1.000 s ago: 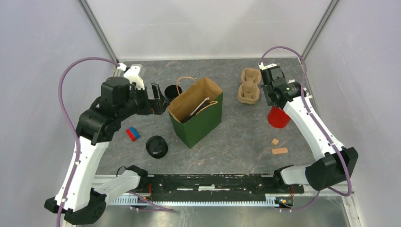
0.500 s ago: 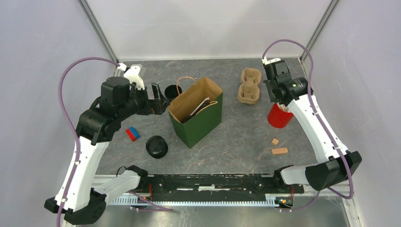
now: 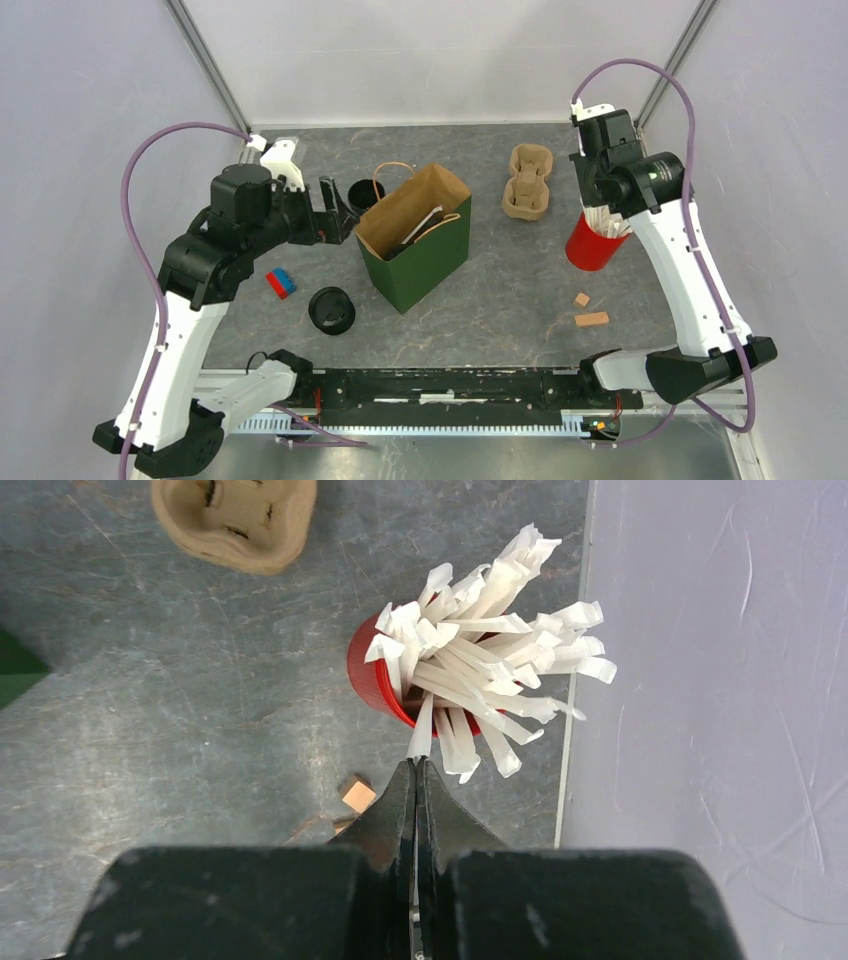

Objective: Pack the takeout coffee

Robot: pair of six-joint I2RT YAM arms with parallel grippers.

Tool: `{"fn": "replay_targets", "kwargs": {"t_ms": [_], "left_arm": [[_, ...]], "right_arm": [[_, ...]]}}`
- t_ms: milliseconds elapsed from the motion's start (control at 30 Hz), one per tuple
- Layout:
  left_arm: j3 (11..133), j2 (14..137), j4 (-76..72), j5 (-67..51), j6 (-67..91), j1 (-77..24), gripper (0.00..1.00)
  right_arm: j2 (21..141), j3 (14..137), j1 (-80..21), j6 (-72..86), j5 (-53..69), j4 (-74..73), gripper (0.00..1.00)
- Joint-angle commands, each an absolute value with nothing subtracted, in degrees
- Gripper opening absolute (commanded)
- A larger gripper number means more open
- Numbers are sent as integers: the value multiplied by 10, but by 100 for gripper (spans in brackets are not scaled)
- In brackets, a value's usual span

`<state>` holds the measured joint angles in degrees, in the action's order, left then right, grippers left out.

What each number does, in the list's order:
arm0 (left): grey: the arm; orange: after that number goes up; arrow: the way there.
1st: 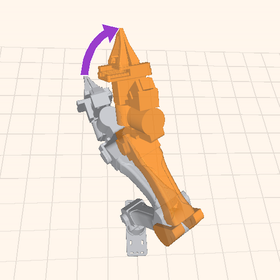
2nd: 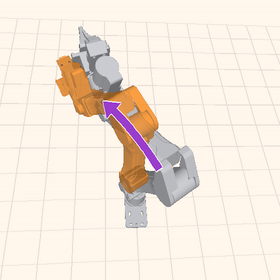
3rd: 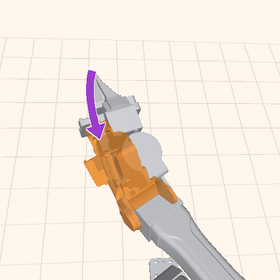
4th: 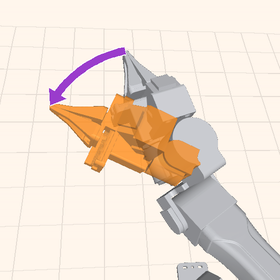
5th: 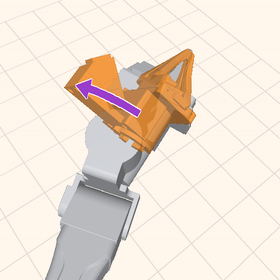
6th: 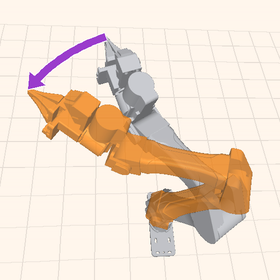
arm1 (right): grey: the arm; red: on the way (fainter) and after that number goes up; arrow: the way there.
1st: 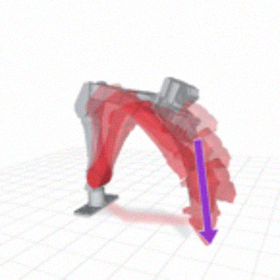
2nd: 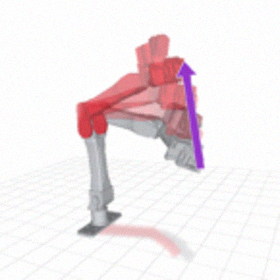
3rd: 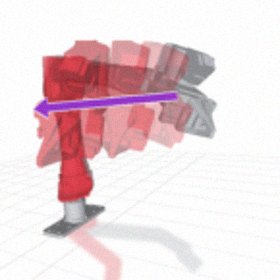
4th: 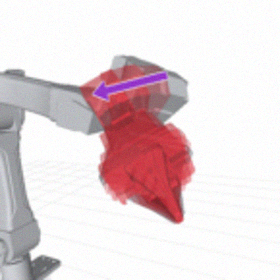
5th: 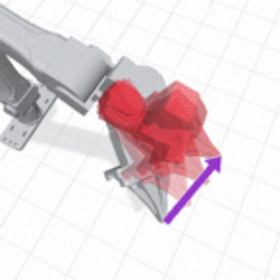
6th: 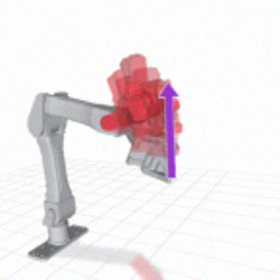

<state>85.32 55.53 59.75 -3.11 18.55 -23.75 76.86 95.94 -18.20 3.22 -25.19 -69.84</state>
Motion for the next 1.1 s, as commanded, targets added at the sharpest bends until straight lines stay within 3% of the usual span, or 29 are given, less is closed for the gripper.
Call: {"fn": "replay_targets", "kwargs": {"t_ms": [0, 533, 1067], "left_arm": [[858, 544, 589, -47, 171, -238, 100], [871, 528, 590, -60, 180, -237, 100], [864, 515, 589, -58, 183, -238, 100]], "right_arm": [[744, 1006, -179, 49, -224, -719, 0], [709, 1144, -179, 92, -90, -715, 0], [669, 1119, -179, 162, 51, -544, 0]]}}
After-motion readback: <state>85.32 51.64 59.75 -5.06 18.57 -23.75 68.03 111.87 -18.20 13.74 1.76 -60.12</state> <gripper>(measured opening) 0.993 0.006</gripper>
